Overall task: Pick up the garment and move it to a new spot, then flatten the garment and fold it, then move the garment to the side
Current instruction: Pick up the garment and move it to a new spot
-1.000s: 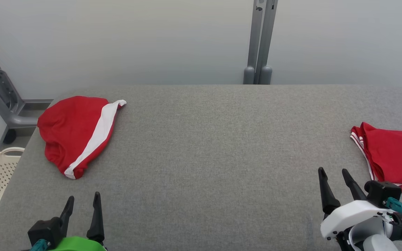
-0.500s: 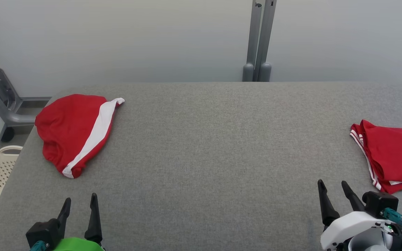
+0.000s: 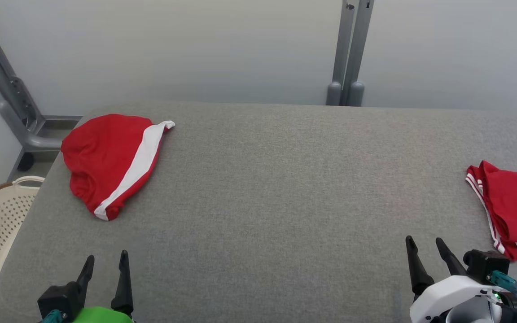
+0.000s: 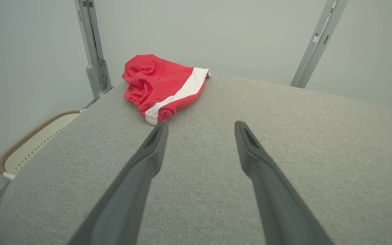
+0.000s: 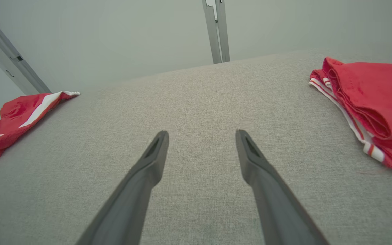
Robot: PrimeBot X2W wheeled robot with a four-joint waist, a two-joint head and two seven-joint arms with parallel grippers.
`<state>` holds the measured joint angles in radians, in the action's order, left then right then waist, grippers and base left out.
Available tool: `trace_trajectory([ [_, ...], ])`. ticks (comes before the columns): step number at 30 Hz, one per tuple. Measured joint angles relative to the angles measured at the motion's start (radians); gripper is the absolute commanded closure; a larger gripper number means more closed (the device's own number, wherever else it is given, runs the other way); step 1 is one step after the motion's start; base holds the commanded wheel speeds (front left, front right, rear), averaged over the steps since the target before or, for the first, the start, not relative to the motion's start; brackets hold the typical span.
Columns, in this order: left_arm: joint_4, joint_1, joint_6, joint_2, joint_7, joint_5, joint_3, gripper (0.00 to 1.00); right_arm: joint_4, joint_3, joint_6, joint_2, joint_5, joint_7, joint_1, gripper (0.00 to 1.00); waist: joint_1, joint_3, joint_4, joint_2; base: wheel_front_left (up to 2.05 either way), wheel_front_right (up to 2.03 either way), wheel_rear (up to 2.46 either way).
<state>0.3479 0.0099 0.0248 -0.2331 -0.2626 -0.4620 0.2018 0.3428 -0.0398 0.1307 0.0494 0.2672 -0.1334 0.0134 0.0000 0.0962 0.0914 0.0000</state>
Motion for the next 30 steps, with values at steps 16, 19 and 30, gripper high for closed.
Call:
trace_trajectory([
  [16, -0.028, 0.011, 0.013, -0.036, 0.03, 0.004, 0.005, 0.0, 0.019, 0.027, 0.0, 0.0, 0.026, -0.042, -0.009, 0.0, 0.0, 0.005, 0.19, 0.0, 0.0, 0.0, 0.0],
  [19, -0.036, 0.02, 0.015, -0.044, 0.037, 0.004, 0.004, 0.0, 0.028, 0.033, 0.0, 0.0, 0.03, -0.05, -0.01, 0.0, 0.0, 0.007, 0.23, 0.0, 0.0, 0.0, 0.0],
  [30, -0.072, 0.04, 0.033, -0.064, 0.045, -0.005, -0.01, 0.0, 0.051, 0.076, 0.0, -0.001, -0.003, -0.067, 0.015, 0.0, 0.0, 0.006, 0.353, 0.0, 0.0, 0.0, 0.0],
])
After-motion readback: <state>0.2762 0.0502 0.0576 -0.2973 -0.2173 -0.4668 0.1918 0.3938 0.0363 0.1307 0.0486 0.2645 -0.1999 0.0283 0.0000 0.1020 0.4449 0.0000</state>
